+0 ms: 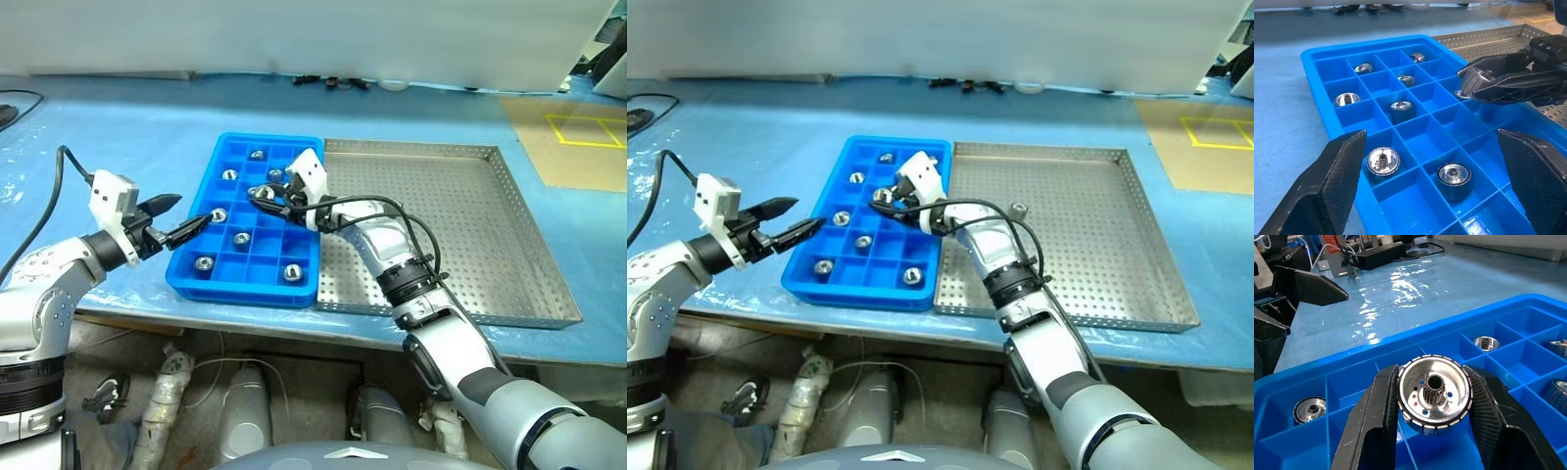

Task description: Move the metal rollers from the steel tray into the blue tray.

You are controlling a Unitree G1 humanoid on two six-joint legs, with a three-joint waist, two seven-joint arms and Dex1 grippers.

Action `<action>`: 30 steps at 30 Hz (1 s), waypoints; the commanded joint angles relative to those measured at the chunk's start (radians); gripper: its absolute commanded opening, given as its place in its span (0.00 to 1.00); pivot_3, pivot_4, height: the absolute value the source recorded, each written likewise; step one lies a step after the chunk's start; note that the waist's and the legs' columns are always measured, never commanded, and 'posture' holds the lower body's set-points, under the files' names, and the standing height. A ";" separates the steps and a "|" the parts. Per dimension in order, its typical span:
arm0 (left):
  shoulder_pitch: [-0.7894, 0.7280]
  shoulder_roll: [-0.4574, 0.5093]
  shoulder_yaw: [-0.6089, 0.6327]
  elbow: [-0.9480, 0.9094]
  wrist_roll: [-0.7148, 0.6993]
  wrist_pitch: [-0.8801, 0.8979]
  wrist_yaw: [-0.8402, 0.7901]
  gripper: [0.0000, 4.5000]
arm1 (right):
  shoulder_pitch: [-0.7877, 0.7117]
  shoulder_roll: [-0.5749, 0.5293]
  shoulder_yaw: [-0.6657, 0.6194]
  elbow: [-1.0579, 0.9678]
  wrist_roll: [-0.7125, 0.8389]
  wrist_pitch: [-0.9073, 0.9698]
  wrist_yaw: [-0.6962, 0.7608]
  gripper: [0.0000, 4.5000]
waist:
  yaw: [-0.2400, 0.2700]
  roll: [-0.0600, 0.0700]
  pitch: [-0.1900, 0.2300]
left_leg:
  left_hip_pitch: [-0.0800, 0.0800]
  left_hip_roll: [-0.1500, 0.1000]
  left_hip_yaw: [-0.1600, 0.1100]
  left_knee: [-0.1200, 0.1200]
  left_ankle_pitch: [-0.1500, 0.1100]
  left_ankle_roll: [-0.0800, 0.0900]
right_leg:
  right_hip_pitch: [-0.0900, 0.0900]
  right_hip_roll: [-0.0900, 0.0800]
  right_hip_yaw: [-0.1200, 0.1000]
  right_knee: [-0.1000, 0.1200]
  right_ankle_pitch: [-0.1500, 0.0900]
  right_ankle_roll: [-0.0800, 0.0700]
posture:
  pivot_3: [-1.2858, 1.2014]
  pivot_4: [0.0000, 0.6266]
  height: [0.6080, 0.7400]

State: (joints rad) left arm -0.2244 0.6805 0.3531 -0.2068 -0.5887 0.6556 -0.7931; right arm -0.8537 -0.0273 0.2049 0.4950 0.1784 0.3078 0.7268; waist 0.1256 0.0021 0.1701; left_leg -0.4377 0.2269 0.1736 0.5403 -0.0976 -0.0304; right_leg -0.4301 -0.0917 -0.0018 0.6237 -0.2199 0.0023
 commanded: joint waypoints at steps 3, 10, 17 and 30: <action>-0.032 0.034 0.005 0.008 -0.012 -0.014 -0.013 1.00 | 0.015 0.064 0.020 -0.064 0.015 0.004 0.016 0.36 | -0.004 0.000 0.000 | 0.000 0.000 0.000 0.000 0.001 -0.001 | -0.002 0.002 0.001 0.000 0.000 0.000 | 0.56 0.24 1.00; -0.072 0.059 -0.006 0.038 -0.008 -0.014 -0.025 1.00 | 0.020 0.116 0.047 -0.040 -0.010 0.013 0.031 0.36 | -0.021 -0.001 0.000 | -0.003 0.001 0.000 0.000 0.003 -0.006 | -0.006 0.003 0.001 -0.001 0.000 -0.001 | 0.56 0.24 1.00; -0.086 0.068 -0.026 0.039 -0.011 -0.008 -0.030 1.00 | 0.059 0.090 0.035 -0.047 -0.031 -0.001 -0.016 0.36 | -0.022 -0.002 -0.001 | -0.003 0.001 0.000 0.000 0.004 -0.006 | -0.005 0.003 0.001 0.000 0.000 -0.001 | 0.55 0.24 1.00; -0.123 0.052 -0.069 0.045 -0.010 -0.006 -0.020 1.00 | -0.051 0.146 -0.046 0.182 -0.064 -0.130 -0.160 0.36 | -0.030 -0.002 -0.001 | -0.002 0.002 0.000 0.000 0.005 -0.009 | -0.006 0.004 0.001 0.001 0.001 -0.003 | 0.55 0.24 1.00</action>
State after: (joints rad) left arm -0.3333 0.7305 0.2735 -0.1493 -0.5902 0.6597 -0.8146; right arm -0.8948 0.1034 0.1593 0.6625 0.1247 0.2109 0.5823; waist 0.0958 -0.0002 0.1690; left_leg -0.4401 0.2288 0.1732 0.5400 -0.0922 -0.0390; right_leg -0.4357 -0.0878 -0.0005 0.6246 -0.2188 -0.0005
